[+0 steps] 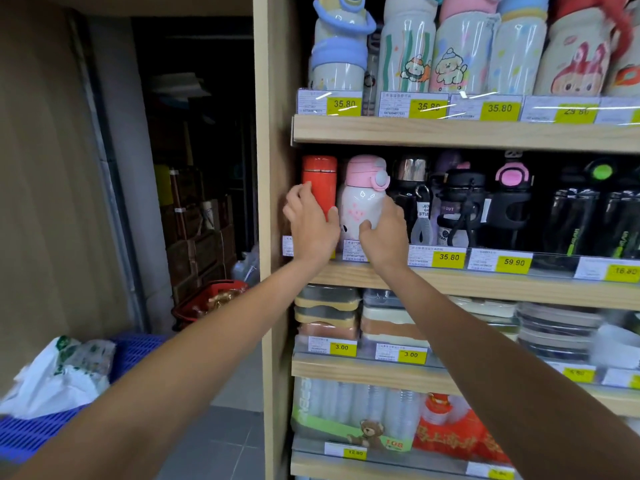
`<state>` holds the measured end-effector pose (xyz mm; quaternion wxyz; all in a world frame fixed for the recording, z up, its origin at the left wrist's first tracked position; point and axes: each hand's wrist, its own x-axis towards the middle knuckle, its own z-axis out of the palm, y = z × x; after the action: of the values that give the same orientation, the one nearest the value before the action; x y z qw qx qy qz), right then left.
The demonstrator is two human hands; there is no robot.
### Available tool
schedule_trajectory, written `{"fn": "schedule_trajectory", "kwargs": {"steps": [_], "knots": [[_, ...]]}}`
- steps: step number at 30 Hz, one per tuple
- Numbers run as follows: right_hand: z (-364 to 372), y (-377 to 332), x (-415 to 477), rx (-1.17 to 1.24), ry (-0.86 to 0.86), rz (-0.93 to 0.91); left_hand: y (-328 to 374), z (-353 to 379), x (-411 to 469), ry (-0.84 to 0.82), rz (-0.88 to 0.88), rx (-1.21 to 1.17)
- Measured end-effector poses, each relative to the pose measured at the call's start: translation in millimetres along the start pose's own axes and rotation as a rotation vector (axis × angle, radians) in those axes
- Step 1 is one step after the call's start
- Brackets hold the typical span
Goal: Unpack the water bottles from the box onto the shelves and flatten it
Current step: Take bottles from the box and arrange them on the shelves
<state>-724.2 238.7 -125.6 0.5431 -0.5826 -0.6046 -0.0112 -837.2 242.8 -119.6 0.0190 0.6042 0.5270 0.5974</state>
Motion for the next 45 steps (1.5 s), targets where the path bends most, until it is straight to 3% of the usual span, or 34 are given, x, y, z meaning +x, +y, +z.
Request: {"fn": "schedule_trajectory", "kwargs": {"steps": [2,6,9,26,45], "knots": [[-0.5,0.2,2.3,0.047,0.013,0.013,2.4,4.5,-6.9,-0.076,0.101,-0.072],[-0.2,2.1,0.6,0.131,-0.002,0.037,7.4,11.8,-11.6,-0.3,0.1,-0.111],[-0.7,1.5,-2.3,0.179,-0.02,0.039,10.1,16.1,-12.2,-0.3,0.065,0.004],[-5.9,-6.2,6.6,0.202,-0.077,0.101,19.7,3.1,5.6,-0.564,-0.126,-0.161],[-17.0,-10.2,8.6,0.284,-0.186,0.159,38.3,2.5,2.9,-0.503,-0.209,-0.069]]}}
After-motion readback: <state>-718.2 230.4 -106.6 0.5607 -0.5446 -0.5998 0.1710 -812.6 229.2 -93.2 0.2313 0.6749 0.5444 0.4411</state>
